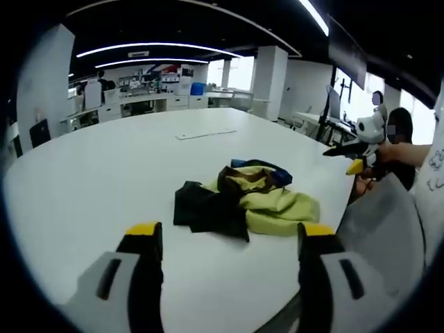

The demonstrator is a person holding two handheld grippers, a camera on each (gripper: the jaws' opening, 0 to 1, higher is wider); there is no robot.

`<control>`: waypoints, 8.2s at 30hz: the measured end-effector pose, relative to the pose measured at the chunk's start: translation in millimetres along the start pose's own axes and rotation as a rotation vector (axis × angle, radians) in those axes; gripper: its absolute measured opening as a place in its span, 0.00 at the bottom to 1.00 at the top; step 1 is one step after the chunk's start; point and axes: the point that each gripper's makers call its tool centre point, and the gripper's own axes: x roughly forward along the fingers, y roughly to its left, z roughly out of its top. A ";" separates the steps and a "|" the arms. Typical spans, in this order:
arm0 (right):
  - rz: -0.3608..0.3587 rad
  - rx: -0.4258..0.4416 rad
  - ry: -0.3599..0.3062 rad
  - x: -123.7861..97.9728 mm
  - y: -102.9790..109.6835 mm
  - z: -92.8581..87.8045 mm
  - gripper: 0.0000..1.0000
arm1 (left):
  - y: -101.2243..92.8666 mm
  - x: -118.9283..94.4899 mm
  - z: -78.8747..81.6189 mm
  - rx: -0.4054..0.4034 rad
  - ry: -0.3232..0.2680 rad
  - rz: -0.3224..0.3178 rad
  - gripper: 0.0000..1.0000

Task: Fold the garment on the visible template until the final outline fits inside the template.

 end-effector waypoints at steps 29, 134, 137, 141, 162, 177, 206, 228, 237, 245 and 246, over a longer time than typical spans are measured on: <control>-0.014 0.025 0.000 -11.7 0.3 11.1 0.97 | -2.3 -2.6 19.3 -0.021 -0.024 0.004 0.73; 0.078 -0.096 0.029 77.2 17.1 18.3 0.29 | -10.3 86.0 16.3 -0.041 0.052 -0.018 0.34; 0.079 -0.109 0.051 89.7 20.0 17.1 0.30 | -9.9 90.5 12.1 -0.045 0.074 -0.008 0.30; 0.088 -0.120 0.061 103.1 20.8 16.6 0.21 | -8.1 97.1 8.5 -0.080 0.092 0.002 0.24; 0.064 -0.180 0.128 128.7 30.3 2.8 0.07 | -4.6 109.2 -6.0 -0.151 0.111 -0.004 0.12; 0.022 -0.160 0.094 122.7 21.5 7.6 0.00 | -5.0 105.5 -2.0 -0.160 0.086 -0.018 0.00; -0.018 -0.184 -0.271 24.5 9.0 164.1 0.00 | 37.3 32.7 120.9 -0.021 -0.129 0.053 0.00; 0.007 -0.169 -0.267 31.8 13.8 164.0 0.00 | -18.6 93.6 50.6 -0.003 0.067 -0.149 0.20; 0.004 -0.166 -0.263 31.3 13.6 162.1 0.00 | -20.2 121.8 25.5 -0.049 0.147 -0.155 0.14; -0.001 -0.154 -0.268 29.4 13.5 160.2 0.00 | -20.2 128.3 8.7 -0.076 0.207 -0.162 0.11; -0.003 -0.156 -0.268 29.3 13.5 159.7 0.00 | -19.3 128.9 7.5 -0.082 0.208 -0.162 0.08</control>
